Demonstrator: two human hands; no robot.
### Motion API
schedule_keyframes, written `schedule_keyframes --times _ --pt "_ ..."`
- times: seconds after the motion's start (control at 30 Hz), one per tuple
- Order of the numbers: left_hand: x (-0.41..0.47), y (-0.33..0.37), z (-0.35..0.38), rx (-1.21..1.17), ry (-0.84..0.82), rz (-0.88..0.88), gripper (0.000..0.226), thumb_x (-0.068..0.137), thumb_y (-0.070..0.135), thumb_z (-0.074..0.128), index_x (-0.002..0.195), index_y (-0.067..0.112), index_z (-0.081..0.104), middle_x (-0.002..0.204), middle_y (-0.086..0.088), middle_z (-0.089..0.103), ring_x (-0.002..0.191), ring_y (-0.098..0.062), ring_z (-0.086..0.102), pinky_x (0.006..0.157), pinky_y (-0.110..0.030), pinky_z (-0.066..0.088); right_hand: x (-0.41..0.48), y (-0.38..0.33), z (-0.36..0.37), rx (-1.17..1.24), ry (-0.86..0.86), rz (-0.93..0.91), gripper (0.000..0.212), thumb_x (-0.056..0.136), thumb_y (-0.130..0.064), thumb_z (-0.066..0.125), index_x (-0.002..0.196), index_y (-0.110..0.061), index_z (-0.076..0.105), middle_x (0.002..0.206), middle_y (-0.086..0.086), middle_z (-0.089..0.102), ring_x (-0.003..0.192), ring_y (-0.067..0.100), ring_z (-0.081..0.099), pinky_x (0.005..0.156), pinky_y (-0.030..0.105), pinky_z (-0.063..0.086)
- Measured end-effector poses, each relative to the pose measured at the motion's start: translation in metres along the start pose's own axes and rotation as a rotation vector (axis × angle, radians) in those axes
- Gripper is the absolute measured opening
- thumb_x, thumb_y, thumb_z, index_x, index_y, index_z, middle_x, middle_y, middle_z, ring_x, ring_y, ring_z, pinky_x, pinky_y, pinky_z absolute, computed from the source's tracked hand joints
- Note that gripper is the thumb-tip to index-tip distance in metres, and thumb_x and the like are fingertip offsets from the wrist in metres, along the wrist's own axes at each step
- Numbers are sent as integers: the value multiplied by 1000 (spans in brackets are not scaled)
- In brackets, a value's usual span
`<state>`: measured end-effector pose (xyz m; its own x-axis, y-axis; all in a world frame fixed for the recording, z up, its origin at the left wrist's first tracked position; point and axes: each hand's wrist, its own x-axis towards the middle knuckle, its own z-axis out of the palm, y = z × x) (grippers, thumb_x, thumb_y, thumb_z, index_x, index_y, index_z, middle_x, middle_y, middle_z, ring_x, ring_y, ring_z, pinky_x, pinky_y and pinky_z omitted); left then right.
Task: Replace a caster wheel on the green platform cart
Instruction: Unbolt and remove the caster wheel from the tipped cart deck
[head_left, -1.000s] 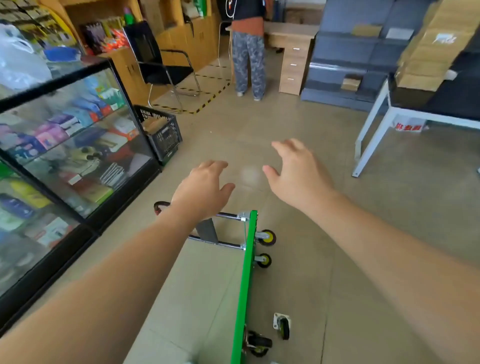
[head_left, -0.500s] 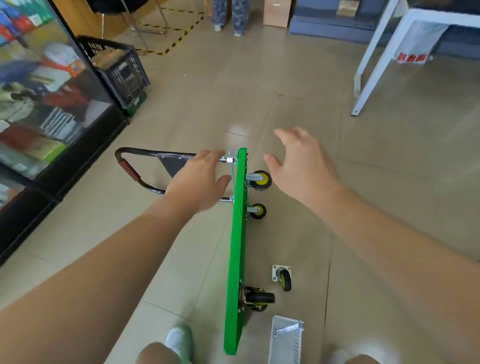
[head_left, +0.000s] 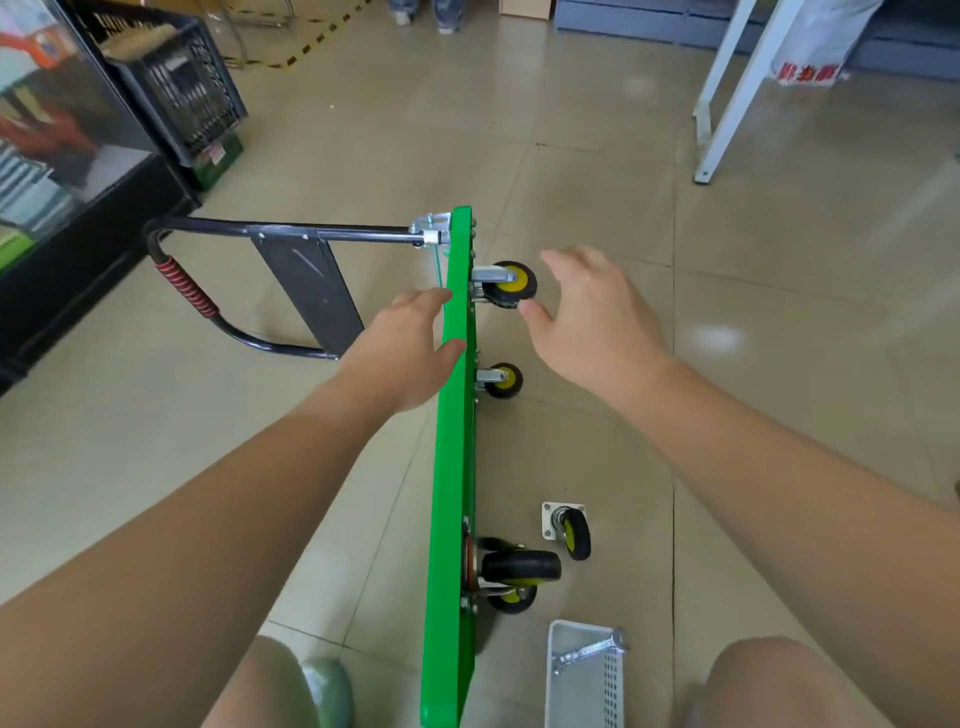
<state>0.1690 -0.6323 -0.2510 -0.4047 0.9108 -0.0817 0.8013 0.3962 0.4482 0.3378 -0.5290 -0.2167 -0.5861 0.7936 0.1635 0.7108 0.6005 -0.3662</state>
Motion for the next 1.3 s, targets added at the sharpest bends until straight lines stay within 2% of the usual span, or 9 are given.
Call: schedule_keyframes --times 0.3,0.57,0.77,0.87,1.3 --pt "0 0 16 -18 33 54 62 103 36 59 157 18 37 156 -7 44 137 -29 50 110 -43 44 -11 8 16 -25 48 8 42 94 -34 60 134 -20 56 123 8 56 117 33 53 86 39 47" --pt "-40 4 13 -34 70 52 63 102 35 60 158 18 37 156 -8 44 138 -30 48 112 -42 41 -49 0 12 -42 47 2 46 95 -35 59 138 -18 53 129 9 54 119 34 52 89 40 48" --pt "-105 8 27 -81 54 23 63 102 35 61 157 17 38 156 -8 45 141 -29 45 114 -41 38 -108 -6 6 -39 -7 30 51 97 -37 57 143 -18 49 138 9 51 126 33 50 94 40 47" --pt "-136 4 43 -118 30 12 63 102 34 61 157 15 37 158 -9 43 144 -26 41 116 -36 33 -142 -5 10 -58 -65 63 52 99 -41 55 145 -18 47 141 9 49 126 33 50 95 42 49" --pt "-204 8 102 -220 -54 -97 79 100 33 64 163 14 20 164 -8 32 146 -26 40 121 -35 30 -246 39 57 48 -269 189 59 101 -45 50 154 -23 35 151 3 43 135 27 45 105 41 46"
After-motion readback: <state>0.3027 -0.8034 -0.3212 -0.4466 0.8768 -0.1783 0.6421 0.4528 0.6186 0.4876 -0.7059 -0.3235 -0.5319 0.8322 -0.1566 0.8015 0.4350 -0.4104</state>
